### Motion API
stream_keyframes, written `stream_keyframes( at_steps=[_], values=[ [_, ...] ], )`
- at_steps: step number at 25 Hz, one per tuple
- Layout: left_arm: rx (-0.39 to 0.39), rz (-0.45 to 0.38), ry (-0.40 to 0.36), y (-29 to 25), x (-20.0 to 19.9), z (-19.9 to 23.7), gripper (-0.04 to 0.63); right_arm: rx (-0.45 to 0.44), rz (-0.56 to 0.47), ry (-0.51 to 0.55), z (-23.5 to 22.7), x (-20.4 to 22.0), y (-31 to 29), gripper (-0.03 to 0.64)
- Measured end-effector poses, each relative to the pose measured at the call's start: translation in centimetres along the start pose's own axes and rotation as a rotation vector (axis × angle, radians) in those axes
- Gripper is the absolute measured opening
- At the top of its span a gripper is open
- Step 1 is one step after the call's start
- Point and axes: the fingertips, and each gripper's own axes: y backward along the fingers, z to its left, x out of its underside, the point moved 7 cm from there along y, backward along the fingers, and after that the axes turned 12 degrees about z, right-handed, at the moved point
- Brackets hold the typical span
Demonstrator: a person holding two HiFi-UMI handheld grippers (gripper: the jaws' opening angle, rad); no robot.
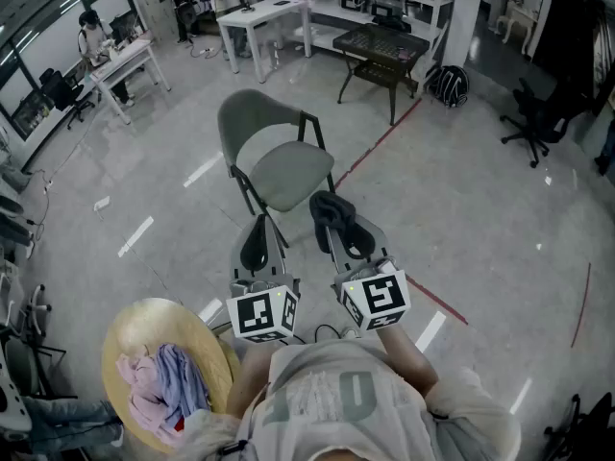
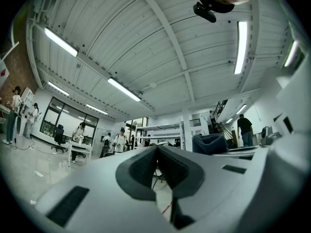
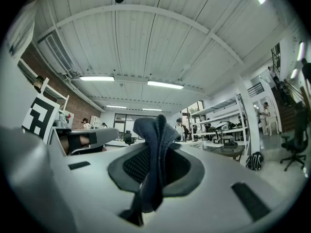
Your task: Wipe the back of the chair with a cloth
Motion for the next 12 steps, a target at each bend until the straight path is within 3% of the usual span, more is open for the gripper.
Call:
stream_keyframes(
  at_steps=[12],
  values=[
    [-0.010, 0.012, -0.008, -2.0, 0.4, -1.2, 0.015, -0.028, 0.007, -0.005, -2.2, 0.3, -1.1, 0.060]
  ],
)
